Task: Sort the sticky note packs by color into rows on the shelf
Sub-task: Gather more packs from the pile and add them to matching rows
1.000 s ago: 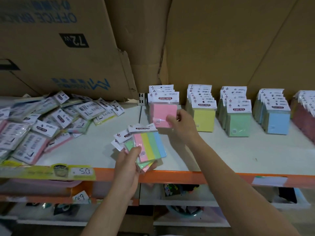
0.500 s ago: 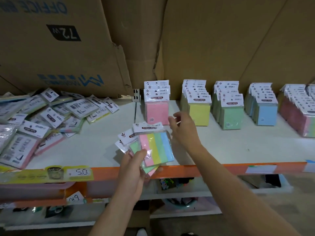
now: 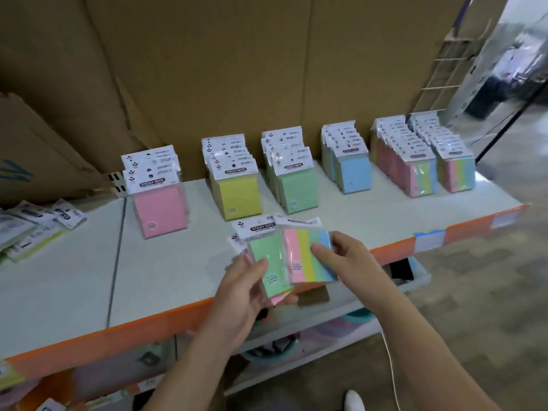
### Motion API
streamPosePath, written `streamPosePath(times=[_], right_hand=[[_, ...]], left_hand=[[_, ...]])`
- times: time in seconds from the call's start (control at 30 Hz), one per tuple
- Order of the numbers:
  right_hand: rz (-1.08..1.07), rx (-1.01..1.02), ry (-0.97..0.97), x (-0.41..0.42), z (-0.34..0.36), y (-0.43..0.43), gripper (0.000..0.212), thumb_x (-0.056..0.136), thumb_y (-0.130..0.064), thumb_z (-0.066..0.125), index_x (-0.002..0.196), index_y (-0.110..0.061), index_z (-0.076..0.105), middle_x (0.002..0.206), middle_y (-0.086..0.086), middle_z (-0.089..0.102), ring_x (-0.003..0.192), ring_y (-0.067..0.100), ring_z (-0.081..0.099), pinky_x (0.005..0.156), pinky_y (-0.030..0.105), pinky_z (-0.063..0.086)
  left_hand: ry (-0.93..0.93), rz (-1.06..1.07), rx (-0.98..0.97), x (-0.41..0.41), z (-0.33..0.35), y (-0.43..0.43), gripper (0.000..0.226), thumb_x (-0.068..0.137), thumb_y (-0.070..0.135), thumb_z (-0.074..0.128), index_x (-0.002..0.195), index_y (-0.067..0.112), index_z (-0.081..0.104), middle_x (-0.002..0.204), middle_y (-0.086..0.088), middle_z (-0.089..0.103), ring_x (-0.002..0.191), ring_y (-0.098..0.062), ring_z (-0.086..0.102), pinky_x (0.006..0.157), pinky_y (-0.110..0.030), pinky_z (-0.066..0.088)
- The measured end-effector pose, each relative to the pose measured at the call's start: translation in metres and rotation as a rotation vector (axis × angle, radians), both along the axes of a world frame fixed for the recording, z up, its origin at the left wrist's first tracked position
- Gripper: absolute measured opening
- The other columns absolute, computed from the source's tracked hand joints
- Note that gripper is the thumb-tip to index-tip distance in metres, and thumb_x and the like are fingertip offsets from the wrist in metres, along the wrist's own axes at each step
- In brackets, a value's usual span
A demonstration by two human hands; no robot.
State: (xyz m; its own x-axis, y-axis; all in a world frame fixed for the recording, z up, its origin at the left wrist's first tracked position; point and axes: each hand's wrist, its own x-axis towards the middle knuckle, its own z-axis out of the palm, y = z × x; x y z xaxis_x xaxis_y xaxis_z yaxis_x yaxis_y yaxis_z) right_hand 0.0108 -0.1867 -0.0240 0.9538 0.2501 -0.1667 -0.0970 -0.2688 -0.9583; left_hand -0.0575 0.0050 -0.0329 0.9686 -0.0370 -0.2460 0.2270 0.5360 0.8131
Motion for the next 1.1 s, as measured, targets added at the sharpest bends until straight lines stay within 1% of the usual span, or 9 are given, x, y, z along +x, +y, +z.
streamPosePath(times=[0.13,0.3,0.47,0.53,0.63,0.77,0.93,1.0,1.1], right_hand=[[-0.071,0.030,-0.033,0.023,-0.002,-0.074,0.013,0.095,-0.029,0.065,0.100,-0.018,0.069,0.085,-0.010,0.076,0.074,0.002,0.071,0.058,0.012,0.048],[-0.096,-0.023,-0.100,0.058,-0.008,-0.171,0.015,0.092,-0.034,0.068,0.092,-0.018,0.069,0.077,-0.004,0.072,0.069,0.005,0.064,0.061,0.020,0.047],[-0.084,-0.148,-0.163,0.099,-0.010,-0.251,0.011,0.090,-0.033,0.069,0.089,-0.023,0.071,0.078,-0.006,0.072,0.069,0.010,0.065,0.063,0.026,0.049],[-0.122,-0.129,-0.187,0.122,-0.007,-0.274,0.006,0.092,-0.029,0.068,0.087,-0.027,0.069,0.073,-0.016,0.069,0.065,0.002,0.062,0.058,0.018,0.047],[-0.172,-0.156,-0.243,0.166,-0.004,-0.295,0.003,0.093,-0.026,0.066,0.090,-0.025,0.066,0.079,-0.005,0.064,0.074,0.013,0.058,0.065,0.029,0.044],[-0.146,-0.336,-0.271,0.217,-0.010,-0.289,0.018,0.095,-0.025,0.064,0.102,-0.009,0.062,0.086,0.001,0.060,0.083,0.023,0.055,0.065,0.031,0.040],[-0.208,-0.443,-0.256,0.222,-0.022,-0.277,0.060,0.089,-0.031,0.071,0.138,-0.009,0.045,0.129,0.011,0.056,0.117,0.029,0.056,0.097,0.042,0.047],[-0.182,-0.497,-0.275,0.215,-0.027,-0.277,0.079,0.081,-0.035,0.078,0.144,-0.011,0.037,0.133,0.012,0.048,0.120,0.030,0.052,0.101,0.046,0.046],[-0.160,-0.562,-0.351,0.208,-0.034,-0.272,0.085,0.080,-0.033,0.080,0.146,-0.011,0.031,0.134,0.014,0.043,0.123,0.033,0.046,0.102,0.044,0.042]], left_hand=[[-0.010,0.051,0.177,0.029,-0.005,-0.069,0.036,0.083,0.019,0.064,0.119,0.018,0.057,0.106,-0.002,0.076,0.091,-0.027,0.074,0.053,-0.032,0.059],[0.029,0.134,0.340,0.064,-0.012,-0.170,0.043,0.075,0.027,0.078,0.115,0.025,0.061,0.103,0.001,0.076,0.088,-0.021,0.074,0.052,-0.025,0.053],[0.045,0.200,0.402,0.092,-0.015,-0.253,0.028,0.088,0.012,0.071,0.109,0.026,0.061,0.099,0.001,0.075,0.084,-0.022,0.073,0.053,-0.030,0.052],[0.060,0.252,0.391,0.099,-0.012,-0.273,0.028,0.088,0.008,0.070,0.110,0.024,0.061,0.097,0.000,0.076,0.079,-0.018,0.073,0.051,-0.029,0.053],[0.081,0.321,0.371,0.108,-0.007,-0.290,0.029,0.088,0.004,0.068,0.111,0.020,0.061,0.097,-0.002,0.075,0.076,-0.015,0.072,0.049,-0.027,0.052],[0.091,0.369,0.369,0.116,-0.006,-0.298,0.029,0.088,0.004,0.068,0.110,0.022,0.060,0.095,0.001,0.075,0.073,-0.010,0.072,0.047,-0.026,0.051],[0.084,0.385,0.359,0.119,-0.010,-0.302,0.030,0.088,0.004,0.068,0.111,0.021,0.059,0.091,0.005,0.076,0.074,-0.013,0.073,0.046,-0.025,0.051],[0.086,0.380,0.363,0.118,-0.013,-0.301,0.030,0.088,0.005,0.068,0.111,0.021,0.059,0.090,0.007,0.076,0.074,-0.013,0.073,0.047,-0.025,0.052],[0.085,0.373,0.358,0.117,-0.016,-0.300,0.030,0.089,0.006,0.069,0.111,0.024,0.058,0.091,0.009,0.076,0.075,-0.013,0.074,0.048,-0.025,0.053]])
